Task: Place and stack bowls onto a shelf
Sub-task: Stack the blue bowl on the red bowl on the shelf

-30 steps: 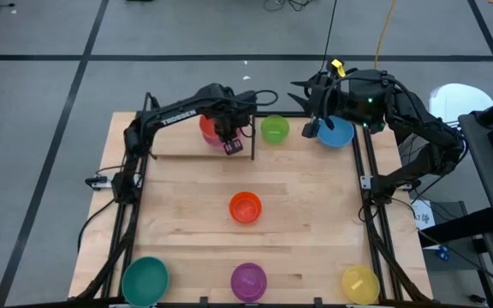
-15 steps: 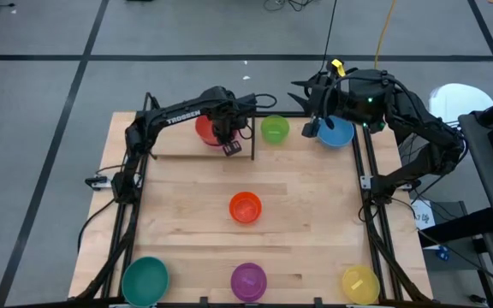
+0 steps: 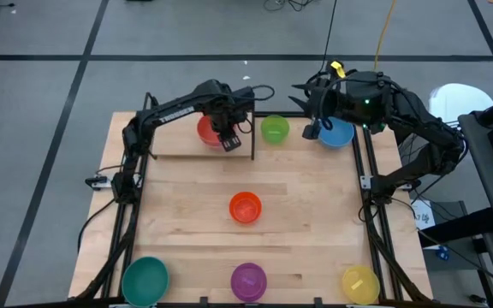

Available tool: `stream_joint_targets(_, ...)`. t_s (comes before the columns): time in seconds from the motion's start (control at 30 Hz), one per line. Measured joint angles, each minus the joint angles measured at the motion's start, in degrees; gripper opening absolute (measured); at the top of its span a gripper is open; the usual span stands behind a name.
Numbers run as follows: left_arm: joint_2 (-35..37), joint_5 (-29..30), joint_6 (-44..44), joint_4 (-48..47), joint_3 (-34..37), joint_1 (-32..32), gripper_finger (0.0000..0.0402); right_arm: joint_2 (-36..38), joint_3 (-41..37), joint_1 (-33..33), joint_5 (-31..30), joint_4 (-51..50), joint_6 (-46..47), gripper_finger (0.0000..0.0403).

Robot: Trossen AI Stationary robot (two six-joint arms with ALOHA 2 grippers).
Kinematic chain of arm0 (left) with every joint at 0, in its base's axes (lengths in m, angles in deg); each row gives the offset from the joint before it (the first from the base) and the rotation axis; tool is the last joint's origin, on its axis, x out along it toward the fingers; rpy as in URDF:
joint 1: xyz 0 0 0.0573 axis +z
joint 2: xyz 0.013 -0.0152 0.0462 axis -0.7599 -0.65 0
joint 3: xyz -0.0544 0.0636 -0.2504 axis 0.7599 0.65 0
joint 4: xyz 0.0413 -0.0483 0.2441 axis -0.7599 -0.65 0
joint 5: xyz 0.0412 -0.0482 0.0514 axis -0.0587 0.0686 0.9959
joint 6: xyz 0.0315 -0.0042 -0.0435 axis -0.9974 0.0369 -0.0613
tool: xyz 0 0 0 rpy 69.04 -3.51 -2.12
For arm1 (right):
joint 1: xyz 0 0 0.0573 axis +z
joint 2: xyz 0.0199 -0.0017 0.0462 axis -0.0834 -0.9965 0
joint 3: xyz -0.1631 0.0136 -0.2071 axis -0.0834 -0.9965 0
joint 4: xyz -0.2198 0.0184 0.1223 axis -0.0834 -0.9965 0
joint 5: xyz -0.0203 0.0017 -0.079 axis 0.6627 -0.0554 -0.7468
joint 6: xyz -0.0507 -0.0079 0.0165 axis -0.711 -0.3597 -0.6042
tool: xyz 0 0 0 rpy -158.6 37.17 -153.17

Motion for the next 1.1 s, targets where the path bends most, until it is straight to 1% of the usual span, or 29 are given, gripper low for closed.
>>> stream_joint_targets(0.2,7.15,-0.02,1.53,0.77,-5.82,0.0,0.0115,0.0,-0.01,-3.73,-7.31,-8.88,17.48,0.011)
stream_joint_targets(0.3,12.03,0.08,2.37,2.85,-6.94,0.37,0.0115,0.0,-0.06,-7.1,-7.78,-14.51,24.86,0.011)
stream_joint_targets(0.43,18.44,1.38,4.96,5.74,-7.0,0.61,0.0115,0.12,-3.55,-12.41,-8.38,-16.5,32.66,0.011)
stream_joint_targets(0.5,21.14,1.81,6.11,6.44,-7.0,0.81,0.0115,0.05,-5.87,-15.47,-5.37,-17.17,34.55,0.011)
stream_joint_targets(0.63,25.53,2.52,7.98,6.55,-6.98,0.81,0.0115,0.11,-11.55,-21.6,6.69,-17.47,36.75,0.011)
stream_joint_targets(0.77,28.79,4.03,9.74,6.48,-6.98,0.85,0.0115,0.07,-18.92,-28.11,13.34,-17.55,40.52,0.0109)
stream_joint_targets(0.87,30.35,4.15,10.68,6.47,-6.98,0.85,0.0115,0.07,-24.72,-33.81,19.76,-17.41,42.81,0.0109)
stream_joint_targets(0.97,31.09,4.17,10.75,6.45,-6.98,0.85,0.0115,0.07,-30.58,-38.12,25.66,-14.12,43.36,0.0109)
stream_joint_targets(1.1,31.07,4.2,11.21,5.82,-6.98,0.85,0.0115,0.07,-37.09,-41.57,33.83,-8.76,41.82,0.0109)
